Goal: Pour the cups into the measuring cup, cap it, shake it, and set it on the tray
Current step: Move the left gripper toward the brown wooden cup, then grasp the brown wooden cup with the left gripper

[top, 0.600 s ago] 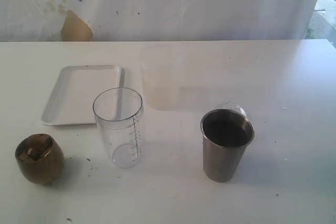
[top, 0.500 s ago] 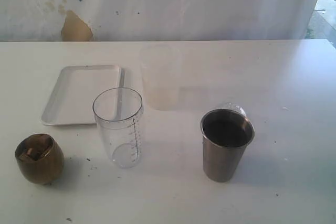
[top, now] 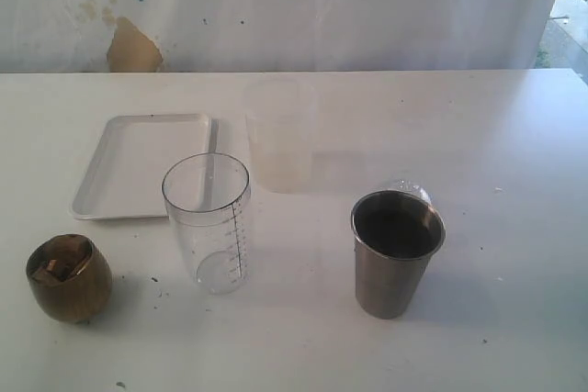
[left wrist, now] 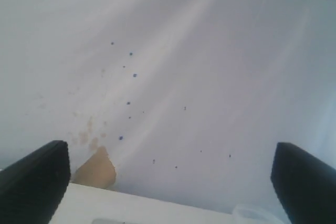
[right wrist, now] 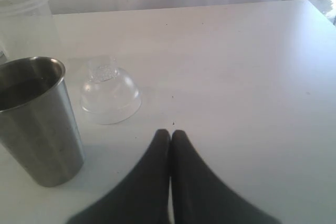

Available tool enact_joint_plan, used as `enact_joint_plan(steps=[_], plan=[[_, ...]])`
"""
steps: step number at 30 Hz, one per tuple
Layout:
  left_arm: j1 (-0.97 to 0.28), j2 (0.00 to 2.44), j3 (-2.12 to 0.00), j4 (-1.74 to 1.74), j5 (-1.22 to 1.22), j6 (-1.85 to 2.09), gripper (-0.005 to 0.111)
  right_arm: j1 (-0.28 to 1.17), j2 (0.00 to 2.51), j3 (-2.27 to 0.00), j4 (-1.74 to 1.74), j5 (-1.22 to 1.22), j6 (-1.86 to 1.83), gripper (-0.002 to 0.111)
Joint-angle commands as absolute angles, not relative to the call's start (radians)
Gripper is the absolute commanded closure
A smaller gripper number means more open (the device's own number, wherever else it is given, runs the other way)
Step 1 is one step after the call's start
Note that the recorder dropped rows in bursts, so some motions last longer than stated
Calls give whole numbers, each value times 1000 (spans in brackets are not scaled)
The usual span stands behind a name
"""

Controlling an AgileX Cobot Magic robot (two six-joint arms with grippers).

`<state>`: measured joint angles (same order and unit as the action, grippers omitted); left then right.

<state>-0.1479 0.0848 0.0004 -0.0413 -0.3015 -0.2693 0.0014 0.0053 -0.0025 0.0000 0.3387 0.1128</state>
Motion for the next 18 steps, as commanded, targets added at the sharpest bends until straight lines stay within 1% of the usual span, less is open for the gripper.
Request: enact_joint_plan(steps=[1,3,6,10,13,16,18], plan=[[-153,221,-5,103,-392,-375,2,0,0,0,0,337,109,108],[-153,304,-19,201,-392,-403,2,0,0,0,0,337,109,108],[-153,424,-18,248,-363,-467,2,0,0,0,0,337,109,108],[-153,567,0,260,-436,-476,2,0,0,0,0,337,109,108],[-153,646,0,358,-434,-511,2,0,0,0,0,337,109,108],[-153,710,0,472,-532,-580,2,0,0,0,0,337,109,108],[-153,758,0,477,-583,-580,2,0,0,0,0,337,109,108]])
